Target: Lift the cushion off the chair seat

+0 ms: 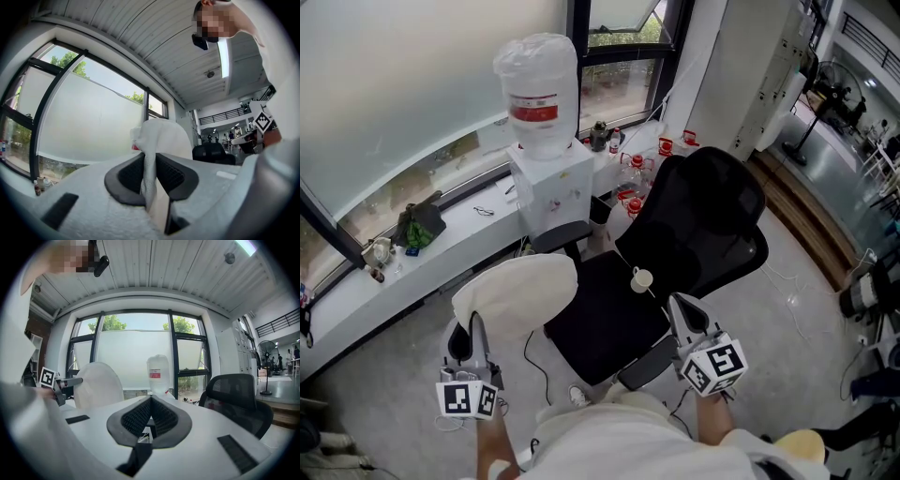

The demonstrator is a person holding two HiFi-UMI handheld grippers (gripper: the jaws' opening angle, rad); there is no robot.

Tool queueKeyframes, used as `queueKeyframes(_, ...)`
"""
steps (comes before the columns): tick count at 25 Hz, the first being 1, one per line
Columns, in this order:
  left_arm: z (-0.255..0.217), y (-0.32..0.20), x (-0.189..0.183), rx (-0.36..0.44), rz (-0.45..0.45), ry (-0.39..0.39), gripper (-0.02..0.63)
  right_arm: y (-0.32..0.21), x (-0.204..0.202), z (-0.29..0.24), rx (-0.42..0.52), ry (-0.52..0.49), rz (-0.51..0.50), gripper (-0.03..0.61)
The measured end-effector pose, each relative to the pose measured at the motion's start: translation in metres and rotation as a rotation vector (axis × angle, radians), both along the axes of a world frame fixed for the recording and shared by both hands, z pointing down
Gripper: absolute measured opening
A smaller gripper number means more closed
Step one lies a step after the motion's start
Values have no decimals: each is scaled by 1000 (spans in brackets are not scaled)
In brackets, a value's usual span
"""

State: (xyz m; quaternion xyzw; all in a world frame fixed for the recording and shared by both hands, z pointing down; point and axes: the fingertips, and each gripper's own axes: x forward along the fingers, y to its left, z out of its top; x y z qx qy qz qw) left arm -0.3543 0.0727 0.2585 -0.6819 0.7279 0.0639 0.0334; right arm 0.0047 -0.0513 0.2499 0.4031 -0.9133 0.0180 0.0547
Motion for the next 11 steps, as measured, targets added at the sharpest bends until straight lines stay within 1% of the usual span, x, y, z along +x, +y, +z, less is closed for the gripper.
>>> queueKeyframes(11, 5, -5, 0, -10, 12, -4, 64, 2, 2, 4, 5, -2, 11, 2)
